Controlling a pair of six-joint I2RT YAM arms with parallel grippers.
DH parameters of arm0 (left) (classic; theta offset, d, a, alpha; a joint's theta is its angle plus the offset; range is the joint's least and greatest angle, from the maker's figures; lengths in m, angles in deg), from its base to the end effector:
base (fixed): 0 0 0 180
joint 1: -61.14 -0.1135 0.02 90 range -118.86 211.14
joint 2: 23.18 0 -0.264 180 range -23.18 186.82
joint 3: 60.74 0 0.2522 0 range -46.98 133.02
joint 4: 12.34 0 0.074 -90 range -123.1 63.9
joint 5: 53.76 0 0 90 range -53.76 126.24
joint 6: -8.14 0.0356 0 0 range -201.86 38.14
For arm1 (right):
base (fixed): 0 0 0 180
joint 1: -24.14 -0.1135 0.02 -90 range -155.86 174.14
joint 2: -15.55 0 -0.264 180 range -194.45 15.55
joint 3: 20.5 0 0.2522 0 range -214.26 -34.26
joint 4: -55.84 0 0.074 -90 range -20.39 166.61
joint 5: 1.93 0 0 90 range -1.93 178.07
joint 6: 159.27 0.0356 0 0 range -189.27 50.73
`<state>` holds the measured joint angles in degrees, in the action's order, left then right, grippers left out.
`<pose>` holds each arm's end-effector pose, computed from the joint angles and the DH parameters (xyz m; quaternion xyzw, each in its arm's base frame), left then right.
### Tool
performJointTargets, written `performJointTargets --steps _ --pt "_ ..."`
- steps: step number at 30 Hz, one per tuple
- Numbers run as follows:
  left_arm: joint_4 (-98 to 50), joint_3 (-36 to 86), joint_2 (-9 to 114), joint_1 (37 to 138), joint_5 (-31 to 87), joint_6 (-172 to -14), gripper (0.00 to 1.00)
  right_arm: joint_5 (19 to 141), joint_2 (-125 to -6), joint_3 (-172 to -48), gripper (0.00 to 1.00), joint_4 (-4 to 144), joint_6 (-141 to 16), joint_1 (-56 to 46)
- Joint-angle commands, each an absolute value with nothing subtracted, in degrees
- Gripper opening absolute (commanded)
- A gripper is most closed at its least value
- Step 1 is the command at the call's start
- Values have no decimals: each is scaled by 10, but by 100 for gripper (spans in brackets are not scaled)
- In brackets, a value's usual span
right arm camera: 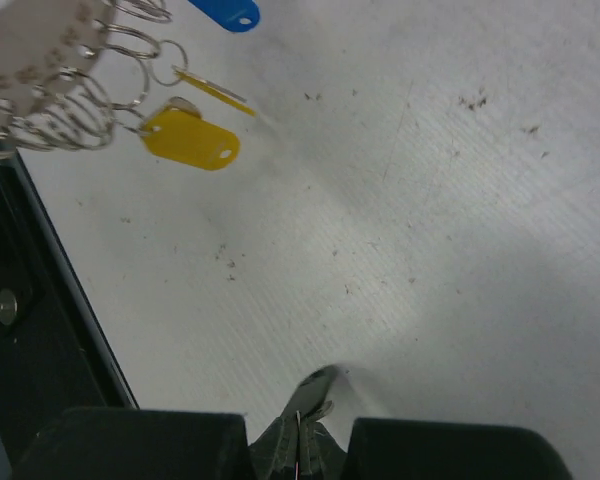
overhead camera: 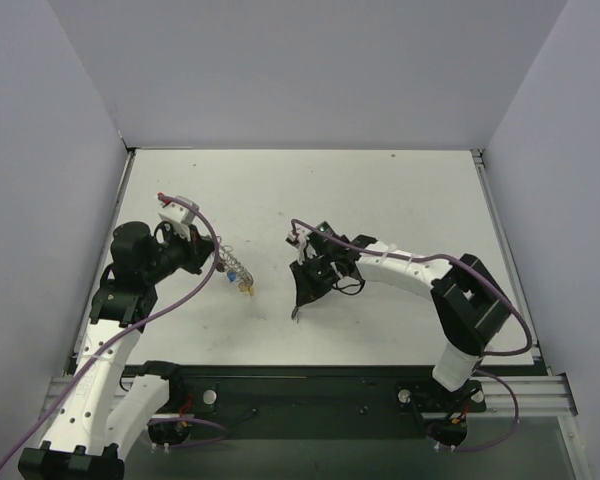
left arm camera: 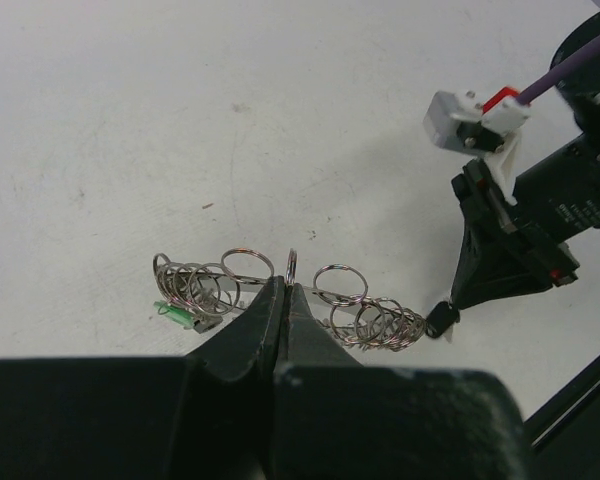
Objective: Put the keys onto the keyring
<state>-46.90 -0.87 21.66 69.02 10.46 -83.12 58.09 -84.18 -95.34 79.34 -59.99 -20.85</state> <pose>0.1725 -0.0395 0.3296 0.1745 0.7875 -0.2264 0.5461 0.2442 0.2692 0.1892 -0.3643 0.8313 0.3717 0.1951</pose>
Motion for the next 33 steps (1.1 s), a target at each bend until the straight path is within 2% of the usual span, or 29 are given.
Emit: performJointTargets --steps 1,7,15,24,33 --pt "-431 10 204 701 78 -826 0 542 -770 -954 0 799 -667 -191" --pt "-407 3 181 755 18 -791 0 458 -725 -989 0 828 -744 -191" --pt "-397 -2 162 875 44 -744 0 387 -638 -1035 0 845 -760 -182" --pt "-401 3 167 984 112 -711 0 288 -591 -1061 0 846 -760 -143" --pt "-454 53 216 1022 193 -725 0 287 -597 -1065 0 846 -763 -142"
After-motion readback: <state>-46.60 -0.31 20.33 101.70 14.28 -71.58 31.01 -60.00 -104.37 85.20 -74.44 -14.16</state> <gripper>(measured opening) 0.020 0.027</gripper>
